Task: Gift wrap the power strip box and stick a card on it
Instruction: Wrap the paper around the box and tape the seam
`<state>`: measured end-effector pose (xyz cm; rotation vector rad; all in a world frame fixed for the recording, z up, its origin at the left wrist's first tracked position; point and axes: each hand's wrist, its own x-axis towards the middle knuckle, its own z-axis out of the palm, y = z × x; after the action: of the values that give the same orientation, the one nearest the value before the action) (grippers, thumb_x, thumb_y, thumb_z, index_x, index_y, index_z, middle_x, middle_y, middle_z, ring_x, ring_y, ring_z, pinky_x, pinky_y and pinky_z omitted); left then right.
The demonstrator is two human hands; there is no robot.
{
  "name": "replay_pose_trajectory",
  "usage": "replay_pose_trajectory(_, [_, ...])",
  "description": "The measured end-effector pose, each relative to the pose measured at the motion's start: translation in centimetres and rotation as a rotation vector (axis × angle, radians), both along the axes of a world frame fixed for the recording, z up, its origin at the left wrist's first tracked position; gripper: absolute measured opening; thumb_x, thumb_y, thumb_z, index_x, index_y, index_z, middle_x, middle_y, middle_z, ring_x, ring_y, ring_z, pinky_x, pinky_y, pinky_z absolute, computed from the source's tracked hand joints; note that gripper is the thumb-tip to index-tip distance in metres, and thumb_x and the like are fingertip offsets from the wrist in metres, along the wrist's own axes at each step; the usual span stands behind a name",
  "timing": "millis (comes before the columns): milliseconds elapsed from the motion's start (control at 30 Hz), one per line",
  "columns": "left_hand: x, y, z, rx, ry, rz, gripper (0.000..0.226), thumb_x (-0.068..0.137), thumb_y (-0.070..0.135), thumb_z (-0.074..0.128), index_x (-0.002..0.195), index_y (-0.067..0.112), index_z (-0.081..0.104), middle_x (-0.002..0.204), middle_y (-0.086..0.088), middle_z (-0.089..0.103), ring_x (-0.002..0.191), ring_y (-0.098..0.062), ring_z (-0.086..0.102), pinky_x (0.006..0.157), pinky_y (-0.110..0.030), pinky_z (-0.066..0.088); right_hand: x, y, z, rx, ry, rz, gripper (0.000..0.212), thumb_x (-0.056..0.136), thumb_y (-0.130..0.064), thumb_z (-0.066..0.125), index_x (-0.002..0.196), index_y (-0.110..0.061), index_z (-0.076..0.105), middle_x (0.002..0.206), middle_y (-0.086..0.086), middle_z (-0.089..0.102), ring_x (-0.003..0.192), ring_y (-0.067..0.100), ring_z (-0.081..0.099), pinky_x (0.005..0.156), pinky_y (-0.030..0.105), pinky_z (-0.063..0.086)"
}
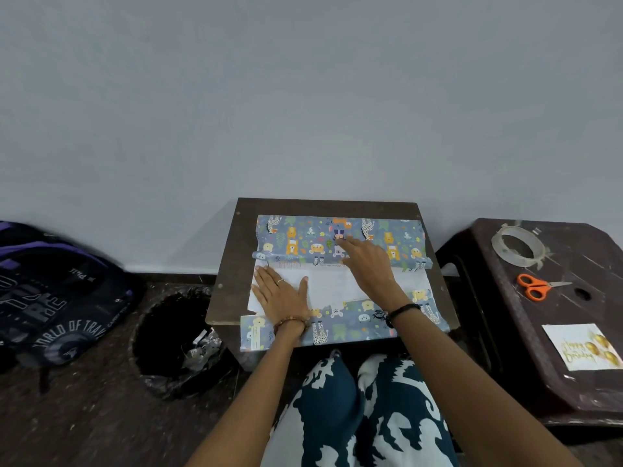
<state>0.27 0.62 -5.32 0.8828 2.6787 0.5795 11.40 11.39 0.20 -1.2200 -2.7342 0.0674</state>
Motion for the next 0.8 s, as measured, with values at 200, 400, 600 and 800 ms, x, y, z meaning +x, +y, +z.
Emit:
replay_pose_trajectory(200, [-0.7, -0.4, 0.5, 0.038, -0.09, -0.025, 0.091, 0.09, 0.053, 0.045, 0.146, -0.001, -0.003, 0.156, -0.015, -0.004, 0.145, -0.024, -0.006, 0.116, -0.035, -0.008, -0.2, -0.7, 0.2, -0.029, -0.053, -0.029, 0.045, 0.095, -0.012, 0.051, 0.138, -0.017, 0.041, 0.141, 0.006, 0.046, 0.114, 0.031, 0.055, 0.092, 0.046, 0.045])
replay_pose_trajectory(400, [-1.0, -0.7, 0.5, -0.047, -0.082, -0.136, 0.091, 0.091, 0.053, 0.041, 0.145, -0.002, -0.007, 0.155, -0.019, -0.01, 0.144, -0.029, -0.012, 0.115, -0.04, -0.01, 0.1, -0.6, 0.8, 0.064, -0.306, 0.083, 0.082, 0.077, 0.009, 0.065, 0.144, -0.004, 0.019, 0.148, 0.02, 0.027, 0.123, 0.031, 0.047, 0.093, 0.038, 0.044])
replay_pose_trajectory(600, [-1.1, -0.9, 0.8, -0.052, -0.1, -0.162, 0.092, 0.091, 0.053, 0.042, 0.145, -0.002, -0.008, 0.154, -0.021, -0.013, 0.143, -0.031, -0.013, 0.115, -0.041, -0.01, 0.0, -1.2, 1.3, 0.07, -0.348, 0.1, 0.077, 0.082, 0.009, 0.059, 0.145, -0.001, 0.016, 0.149, 0.024, 0.024, 0.125, 0.032, 0.046, 0.09, 0.036, 0.046])
replay_pose_trajectory(800, [-1.1, -0.8, 1.1, -0.062, -0.108, -0.163, 0.092, 0.091, 0.054, 0.041, 0.145, -0.004, -0.006, 0.154, -0.022, -0.013, 0.143, -0.032, -0.013, 0.115, -0.042, -0.01, 0.2, -1.4, 1.4, 0.055, -0.358, 0.088, 0.082, 0.08, 0.009, 0.062, 0.146, -0.005, 0.015, 0.152, 0.021, 0.021, 0.128, 0.03, 0.044, 0.088, 0.033, 0.046])
